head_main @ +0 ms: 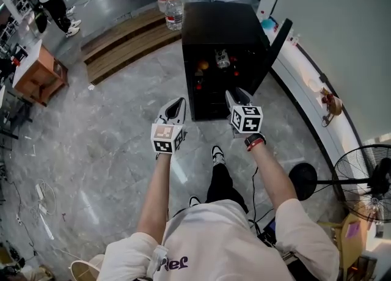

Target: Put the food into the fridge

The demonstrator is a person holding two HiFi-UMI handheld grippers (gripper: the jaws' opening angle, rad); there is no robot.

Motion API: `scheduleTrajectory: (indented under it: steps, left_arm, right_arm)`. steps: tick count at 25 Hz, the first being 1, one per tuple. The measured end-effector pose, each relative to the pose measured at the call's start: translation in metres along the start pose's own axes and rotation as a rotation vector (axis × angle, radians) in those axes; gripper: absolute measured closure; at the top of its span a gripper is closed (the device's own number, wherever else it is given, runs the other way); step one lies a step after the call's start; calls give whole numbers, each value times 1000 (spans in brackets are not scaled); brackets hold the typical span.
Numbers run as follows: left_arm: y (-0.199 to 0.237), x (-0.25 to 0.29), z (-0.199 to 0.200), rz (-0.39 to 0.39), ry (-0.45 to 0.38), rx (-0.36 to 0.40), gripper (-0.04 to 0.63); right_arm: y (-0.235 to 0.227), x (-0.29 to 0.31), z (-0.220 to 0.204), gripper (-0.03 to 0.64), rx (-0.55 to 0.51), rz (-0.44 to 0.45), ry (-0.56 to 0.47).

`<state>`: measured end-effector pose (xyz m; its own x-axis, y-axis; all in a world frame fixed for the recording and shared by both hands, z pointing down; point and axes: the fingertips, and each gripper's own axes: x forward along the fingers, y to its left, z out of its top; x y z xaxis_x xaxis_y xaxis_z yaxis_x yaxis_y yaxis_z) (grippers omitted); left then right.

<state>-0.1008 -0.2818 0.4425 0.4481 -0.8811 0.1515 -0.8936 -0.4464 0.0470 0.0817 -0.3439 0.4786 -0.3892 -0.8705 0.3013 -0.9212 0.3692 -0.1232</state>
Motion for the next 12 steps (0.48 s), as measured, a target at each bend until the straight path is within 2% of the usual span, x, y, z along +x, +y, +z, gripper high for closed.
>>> scheduleTrajectory:
  steps: [12]
  left_arm:
    - [-18,-59,32,41,-42,6,578]
  right_arm:
    - [28,-83,13,489,44,-15,-63]
